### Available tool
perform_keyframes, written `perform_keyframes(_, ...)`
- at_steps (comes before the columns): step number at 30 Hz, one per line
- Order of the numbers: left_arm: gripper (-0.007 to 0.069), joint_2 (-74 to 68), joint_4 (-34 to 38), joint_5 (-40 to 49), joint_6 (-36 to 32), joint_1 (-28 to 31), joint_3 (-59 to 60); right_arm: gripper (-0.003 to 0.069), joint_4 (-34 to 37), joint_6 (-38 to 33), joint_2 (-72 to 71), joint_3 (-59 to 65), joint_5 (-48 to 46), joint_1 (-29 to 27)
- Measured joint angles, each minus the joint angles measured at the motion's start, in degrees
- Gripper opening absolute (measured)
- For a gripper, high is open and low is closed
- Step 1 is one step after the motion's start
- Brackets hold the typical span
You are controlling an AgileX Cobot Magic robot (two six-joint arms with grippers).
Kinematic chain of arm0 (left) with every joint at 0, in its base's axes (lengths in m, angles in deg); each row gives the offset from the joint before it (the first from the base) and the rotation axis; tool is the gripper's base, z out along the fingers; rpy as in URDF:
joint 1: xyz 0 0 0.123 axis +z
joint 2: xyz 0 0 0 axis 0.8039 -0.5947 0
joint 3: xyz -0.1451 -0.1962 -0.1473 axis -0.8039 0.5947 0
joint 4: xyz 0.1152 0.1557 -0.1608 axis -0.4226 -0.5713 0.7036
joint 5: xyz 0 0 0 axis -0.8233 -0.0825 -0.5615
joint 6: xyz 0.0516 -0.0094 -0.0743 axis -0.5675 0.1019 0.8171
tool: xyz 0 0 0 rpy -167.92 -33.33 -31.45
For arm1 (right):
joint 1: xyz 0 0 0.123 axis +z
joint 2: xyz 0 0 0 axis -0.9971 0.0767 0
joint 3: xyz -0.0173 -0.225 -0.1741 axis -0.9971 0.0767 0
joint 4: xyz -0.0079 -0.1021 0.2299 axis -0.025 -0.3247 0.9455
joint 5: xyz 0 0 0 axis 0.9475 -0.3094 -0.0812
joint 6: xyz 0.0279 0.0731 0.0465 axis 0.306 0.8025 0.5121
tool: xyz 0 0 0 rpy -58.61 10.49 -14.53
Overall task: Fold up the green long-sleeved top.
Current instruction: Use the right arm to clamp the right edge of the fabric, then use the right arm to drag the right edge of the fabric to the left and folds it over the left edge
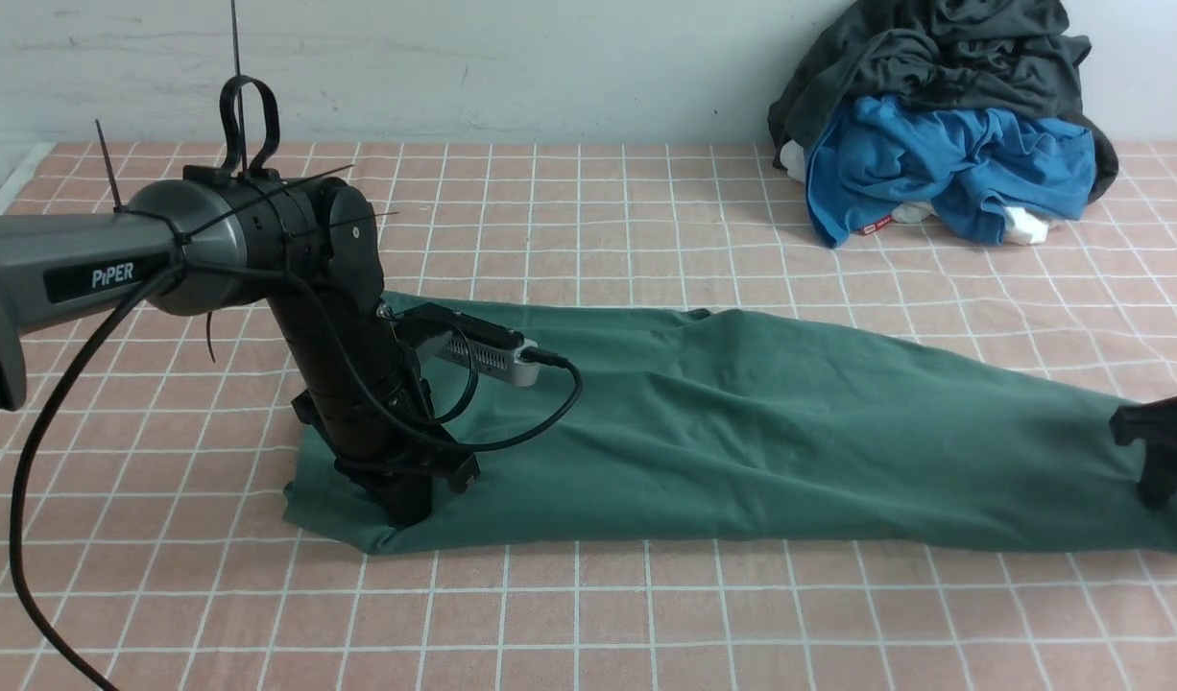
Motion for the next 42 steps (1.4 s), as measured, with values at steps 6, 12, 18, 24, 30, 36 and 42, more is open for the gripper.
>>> perform_keyframes(6,-0.0003,1.2,-0.26,-0.71,0.0,0.0,0.42,0.0042,-0.04,-0.61,-0.43,0.0,0.71,0.35)
perform_keyframes(12,-0.0003,7.32,-1.79,-1.26,0.0,0.0,1.36,0.0034,-7.13,1.57,-5.86,0.44,0.8,0.4)
perform_keyframes(18,-0.0003,22.33,-2.97,0.31,0.0,0.09,1.4,0.0034,-17.81,7.78,-18.87,-0.38,-0.97,0.4)
perform_keyframes(24,-0.0003,33.43,-3.02,1.87,1.46,0.09,1.4,0.0034,-11.75,2.97,-26.94,-9.14,-4.6,6.79)
perform_keyframes(30,-0.0003,42.07,-2.96,3.25,2.91,0.09,1.4,0.0034,-1.2,-3.01,-24.73,-20.77,-7.41,25.18)
perform_keyframes(36,-0.0003,47.62,-1.9,6.27,3.28,0.09,1.46,0.0034,2.81,-3.18,-14.67,-26.34,-4.54,40.47)
perform_keyframes(42,-0.0003,51.84,-1.69,8.14,3.5,0.09,4.49,0.0034,8.04,-3.23,-2.89,-28.76,1.41,48.31)
